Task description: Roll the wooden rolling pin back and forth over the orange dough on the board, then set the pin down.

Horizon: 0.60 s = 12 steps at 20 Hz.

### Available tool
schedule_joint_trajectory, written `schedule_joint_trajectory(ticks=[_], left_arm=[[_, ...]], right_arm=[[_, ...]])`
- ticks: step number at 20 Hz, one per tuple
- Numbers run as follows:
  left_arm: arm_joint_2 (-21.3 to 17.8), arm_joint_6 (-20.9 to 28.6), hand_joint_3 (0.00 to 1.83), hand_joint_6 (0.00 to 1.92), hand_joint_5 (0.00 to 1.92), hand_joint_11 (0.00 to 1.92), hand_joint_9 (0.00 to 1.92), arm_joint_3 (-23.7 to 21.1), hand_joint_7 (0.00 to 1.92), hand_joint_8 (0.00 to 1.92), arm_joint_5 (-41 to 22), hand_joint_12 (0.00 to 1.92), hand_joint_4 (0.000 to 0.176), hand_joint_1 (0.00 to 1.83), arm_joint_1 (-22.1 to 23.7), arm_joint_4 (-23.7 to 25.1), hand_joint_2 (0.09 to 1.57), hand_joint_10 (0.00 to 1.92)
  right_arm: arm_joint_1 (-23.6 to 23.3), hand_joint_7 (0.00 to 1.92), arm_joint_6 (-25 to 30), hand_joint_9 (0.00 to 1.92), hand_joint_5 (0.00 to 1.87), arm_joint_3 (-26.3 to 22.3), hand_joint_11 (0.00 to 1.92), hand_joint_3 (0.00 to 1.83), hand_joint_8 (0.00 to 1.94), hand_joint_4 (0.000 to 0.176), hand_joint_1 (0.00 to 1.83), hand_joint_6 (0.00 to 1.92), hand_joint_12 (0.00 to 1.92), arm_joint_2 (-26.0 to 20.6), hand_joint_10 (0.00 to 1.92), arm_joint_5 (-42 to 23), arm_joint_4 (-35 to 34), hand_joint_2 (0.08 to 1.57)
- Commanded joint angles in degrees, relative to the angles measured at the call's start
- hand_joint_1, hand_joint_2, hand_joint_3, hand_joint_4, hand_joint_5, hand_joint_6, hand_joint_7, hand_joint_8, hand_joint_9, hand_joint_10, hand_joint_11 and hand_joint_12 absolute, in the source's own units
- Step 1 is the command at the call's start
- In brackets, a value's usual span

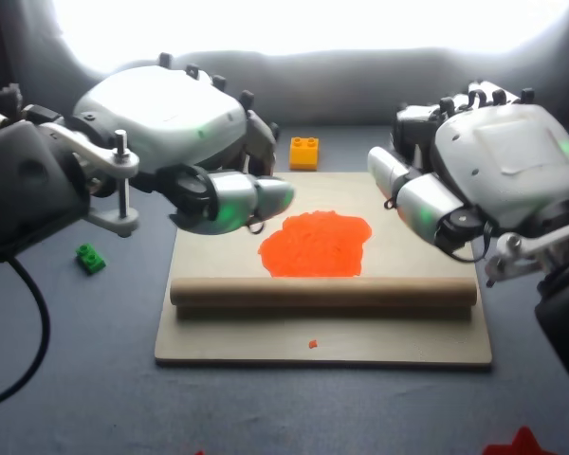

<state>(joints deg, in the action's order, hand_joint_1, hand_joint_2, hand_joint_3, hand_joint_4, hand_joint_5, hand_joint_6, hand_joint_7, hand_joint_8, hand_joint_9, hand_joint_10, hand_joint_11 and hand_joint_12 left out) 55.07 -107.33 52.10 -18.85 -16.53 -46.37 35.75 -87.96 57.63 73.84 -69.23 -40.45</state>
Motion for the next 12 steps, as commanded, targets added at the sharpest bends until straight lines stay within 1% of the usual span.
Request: schedule_joint_trajectory(ticks=[1,2,3,4,5,6,7,9,10,11,12], left_arm=[[-0.4,-0.2,0.00,1.17,0.92,0.53,0.80,-0.4,0.99,1.27,-3.8,1.92,0.000,0.14,0.8,1.0,1.50,1.64],[-0.4,-0.2,0.00,1.25,0.94,0.54,0.81,-0.9,0.99,1.36,-3.4,1.92,0.000,0.13,0.9,1.0,1.51,1.69],[-0.4,-0.2,0.00,1.38,0.93,0.53,0.79,-1.4,0.97,1.47,-3.2,1.92,0.000,0.12,0.9,1.0,1.51,1.77],[-0.4,-0.2,0.00,1.41,0.94,0.53,0.79,-1.9,0.97,1.50,-3.2,1.92,0.000,0.13,0.9,1.0,1.51,1.80],[-0.4,-0.2,0.00,1.45,0.95,0.55,0.80,-2.3,0.98,1.52,-2.9,1.92,0.000,0.15,0.9,1.1,1.51,1.82],[-0.4,-0.3,0.00,1.51,0.92,0.58,0.81,-2.6,0.99,1.59,-2.7,1.92,0.000,0.15,0.9,1.1,1.52,1.86],[-0.5,-0.3,0.00,1.55,0.91,0.60,0.83,-2.8,1.00,1.63,-2.6,1.92,0.000,0.17,0.7,1.0,1.53,1.89],[-0.6,-0.2,0.00,1.57,0.88,0.60,0.84,-2.9,1.02,1.63,-2.7,1.92,0.000,0.20,0.7,1.0,1.53,1.88],[-0.7,-0.1,0.00,1.58,0.89,0.56,0.83,-2.9,1.01,1.62,-3.1,1.92,0.000,0.22,0.7,1.0,1.53,1.87],[-0.7,0.1,0.00,1.59,0.89,0.55,0.82,-2.8,1.00,1.65,-3.3,1.92,0.000,0.25,0.8,1.0,1.52,1.88],[-0.7,0.2,0.00,1.62,0.88,0.56,0.81,-2.8,0.98,1.72,-3.5,1.92,0.000,0.25,1.0,1.0,1.52,1.91]], right_arm=[[-0.9,1.17,1.0,1.07,1.04,0.0,0.84,0.00,1.56,0.000,0.02,1.47,1.92,-0.9,1.88,-3.6,3.8,1.48],[-1.4,1.20,1.7,1.10,1.09,0.0,0.93,0.01,1.64,0.000,0.04,1.55,1.92,-1.8,1.91,-1.2,3.8,1.50],[-1.8,1.19,1.9,1.12,1.08,0.0,0.98,0.00,1.67,0.000,0.13,1.59,1.92,-2.5,1.92,1.1,3.8,1.50],[-2.0,1.20,2.1,1.15,1.09,0.0,1.04,0.00,1.71,0.000,0.24,1.67,1.92,-3.2,1.92,3.1,3.8,1.48],[-2.2,1.19,2.1,1.16,1.08,0.0,1.08,0.00,1.78,0.000,0.29,1.77,1.92,-3.5,1.92,4.4,3.8,1.47],[-2.2,1.17,2.1,1.15,1.05,0.0,1.08,0.00,1.81,0.000,0.25,1.77,1.92,-3.7,1.92,4.7,3.8,1.48],[-2.2,1.16,1.9,1.13,1.03,0.0,1.04,0.01,1.77,0.000,0.13,1.76,1.92,-3.7,1.92,4.9,3.8,1.50],[-2.0,1.16,1.3,1.14,1.02,0.0,1.03,0.01,1.78,0.000,0.03,1.80,1.92,-3.8,1.92,5.7,3.8,1.54],[-2.0,1.19,1.2,1.17,1.04,0.0,1.08,0.01,1.77,0.000,0.08,1.81,1.92,-3.8,1.92,6.0,3.8,1.54],[-2.0,1.19,1.2,1.17,1.05,0.0,1.09,0.01,1.76,0.000,0.09,1.81,1.92,-3.8,1.92,6.0,3.8,1.54],[-2.1,1.19,1.2,1.16,1.04,0.1,1.10,0.00,1.77,0.000,0.14,1.82,1.92,-3.8,1.92,6.0,3.8,1.53]])
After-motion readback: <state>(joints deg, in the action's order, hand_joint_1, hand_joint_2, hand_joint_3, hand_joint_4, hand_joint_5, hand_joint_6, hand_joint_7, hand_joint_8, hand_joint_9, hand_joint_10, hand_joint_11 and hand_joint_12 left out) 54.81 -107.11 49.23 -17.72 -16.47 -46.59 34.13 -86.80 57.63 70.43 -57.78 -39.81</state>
